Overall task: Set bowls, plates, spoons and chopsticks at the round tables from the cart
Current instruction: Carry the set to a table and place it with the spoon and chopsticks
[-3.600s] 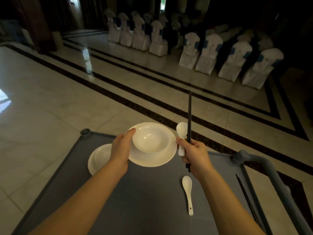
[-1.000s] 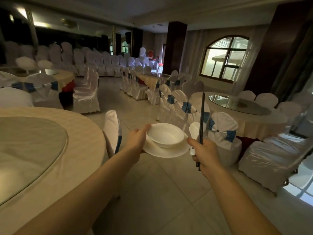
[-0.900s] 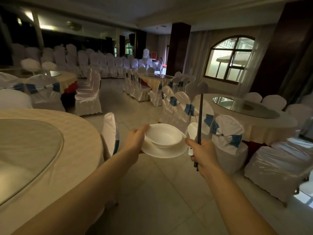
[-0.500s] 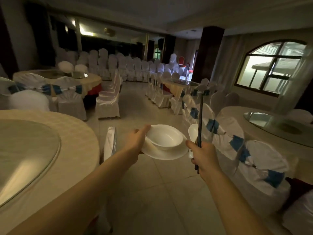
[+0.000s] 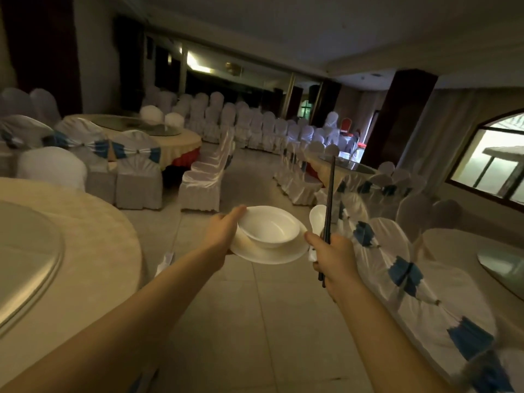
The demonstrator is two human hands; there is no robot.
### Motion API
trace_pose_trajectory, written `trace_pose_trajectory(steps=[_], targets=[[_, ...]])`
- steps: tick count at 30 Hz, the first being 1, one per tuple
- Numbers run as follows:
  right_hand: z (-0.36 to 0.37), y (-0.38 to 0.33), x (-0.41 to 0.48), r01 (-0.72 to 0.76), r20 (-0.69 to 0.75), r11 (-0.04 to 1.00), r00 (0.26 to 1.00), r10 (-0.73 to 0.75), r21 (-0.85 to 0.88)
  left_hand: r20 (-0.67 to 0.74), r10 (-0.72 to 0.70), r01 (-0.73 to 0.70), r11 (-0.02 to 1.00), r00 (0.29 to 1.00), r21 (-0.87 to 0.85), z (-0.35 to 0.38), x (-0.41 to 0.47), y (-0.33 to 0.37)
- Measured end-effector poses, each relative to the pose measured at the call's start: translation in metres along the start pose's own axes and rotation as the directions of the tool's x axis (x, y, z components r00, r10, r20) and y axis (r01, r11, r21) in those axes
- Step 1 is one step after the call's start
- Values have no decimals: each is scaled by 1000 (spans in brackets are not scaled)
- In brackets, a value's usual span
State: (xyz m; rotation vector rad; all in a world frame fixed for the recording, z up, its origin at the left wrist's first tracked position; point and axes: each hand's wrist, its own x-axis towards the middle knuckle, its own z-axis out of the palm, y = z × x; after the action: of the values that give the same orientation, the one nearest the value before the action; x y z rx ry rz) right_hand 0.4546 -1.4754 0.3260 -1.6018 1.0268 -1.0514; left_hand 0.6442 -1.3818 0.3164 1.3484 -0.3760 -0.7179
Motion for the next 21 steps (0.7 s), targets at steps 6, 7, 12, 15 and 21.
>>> trace_pose_trajectory(steps=[6,7,12,15,21], targets=[[71,-2,127,32,142,999,989,-33,12,-150,12,-12,1000,989,3,1,112,25],[84,-1,144,35,181,999,983,-38,20,-183,23,-22,1000,983,4,-2,127,28],[167,8,217,36,369,996,927,-61,76,-365,63,-57,998,929,25,-36,189,37],[221,15,251,23,493,994,867,-74,108,-509,85,-81,996,856,30,-59,218,35],[321,11,294,69,740,986,653,-161,154,-755,123,-121,991,644,58,-98,244,34]])
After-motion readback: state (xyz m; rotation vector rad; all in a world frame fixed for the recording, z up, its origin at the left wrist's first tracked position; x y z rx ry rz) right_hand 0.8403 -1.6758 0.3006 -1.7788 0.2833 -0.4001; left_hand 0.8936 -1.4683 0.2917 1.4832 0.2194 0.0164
